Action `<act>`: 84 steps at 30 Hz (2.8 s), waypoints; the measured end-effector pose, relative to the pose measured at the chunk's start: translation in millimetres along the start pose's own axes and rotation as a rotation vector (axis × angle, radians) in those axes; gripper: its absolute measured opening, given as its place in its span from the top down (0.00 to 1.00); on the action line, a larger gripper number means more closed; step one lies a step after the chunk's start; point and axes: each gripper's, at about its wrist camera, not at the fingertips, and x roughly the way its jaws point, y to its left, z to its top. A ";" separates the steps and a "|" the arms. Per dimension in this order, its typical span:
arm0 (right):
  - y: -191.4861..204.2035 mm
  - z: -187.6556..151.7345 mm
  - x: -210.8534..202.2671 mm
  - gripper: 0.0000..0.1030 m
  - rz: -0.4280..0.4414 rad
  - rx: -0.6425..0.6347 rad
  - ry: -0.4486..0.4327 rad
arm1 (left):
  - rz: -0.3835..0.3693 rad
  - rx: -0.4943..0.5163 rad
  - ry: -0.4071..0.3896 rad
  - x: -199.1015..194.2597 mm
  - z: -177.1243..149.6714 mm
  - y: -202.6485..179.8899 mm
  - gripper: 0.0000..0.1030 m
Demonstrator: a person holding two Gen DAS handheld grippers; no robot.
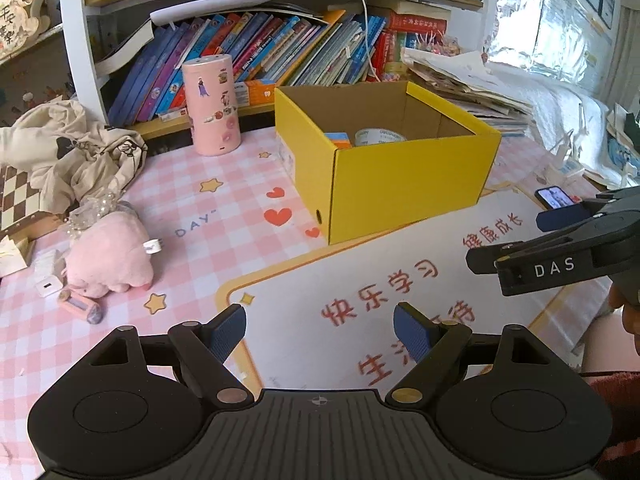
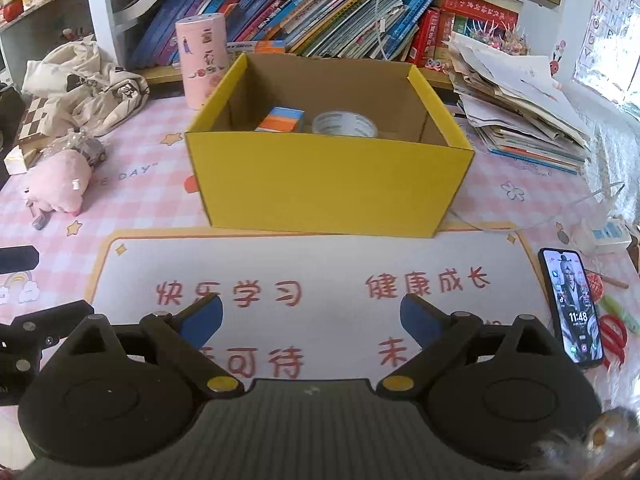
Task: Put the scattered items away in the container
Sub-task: 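Withdraw both tools from the yellow box toward the pink plush pig, then grasp the pink stick with the left gripper while the right gripper grasps the pink pig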
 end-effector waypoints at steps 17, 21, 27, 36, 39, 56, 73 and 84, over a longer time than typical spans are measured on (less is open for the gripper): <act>79.5 -4.0 -1.7 0.04 0.042 -0.012 -0.013 | 0.034 0.013 0.000 -27.9 -28.9 63.0 0.14; 97.0 -3.8 1.0 0.04 0.051 -0.016 -0.007 | 0.040 0.009 -0.002 -32.4 -34.7 78.1 0.14; 125.2 3.7 5.4 0.04 0.082 -0.066 -0.010 | 0.067 -0.021 -0.022 -37.9 -36.8 102.1 0.14; 163.8 20.3 10.2 0.04 0.144 -0.204 -0.027 | 0.122 -0.105 -0.046 -39.1 -34.5 139.2 0.14; 171.0 25.0 14.2 0.04 0.160 -0.231 -0.021 | 0.136 -0.123 -0.050 -38.2 -33.6 147.5 0.14; 189.9 60.7 46.1 0.05 0.221 -0.309 -0.026 | 0.181 -0.196 -0.032 -7.9 -23.4 184.6 0.14; 223.0 112.0 107.4 0.05 0.318 -0.391 -0.027 | 0.192 -0.208 0.035 44.8 -11.6 209.3 0.14; 245.3 131.1 136.1 0.07 0.377 -0.397 -0.015 | 0.210 -0.224 0.064 77.7 -6.7 223.9 0.15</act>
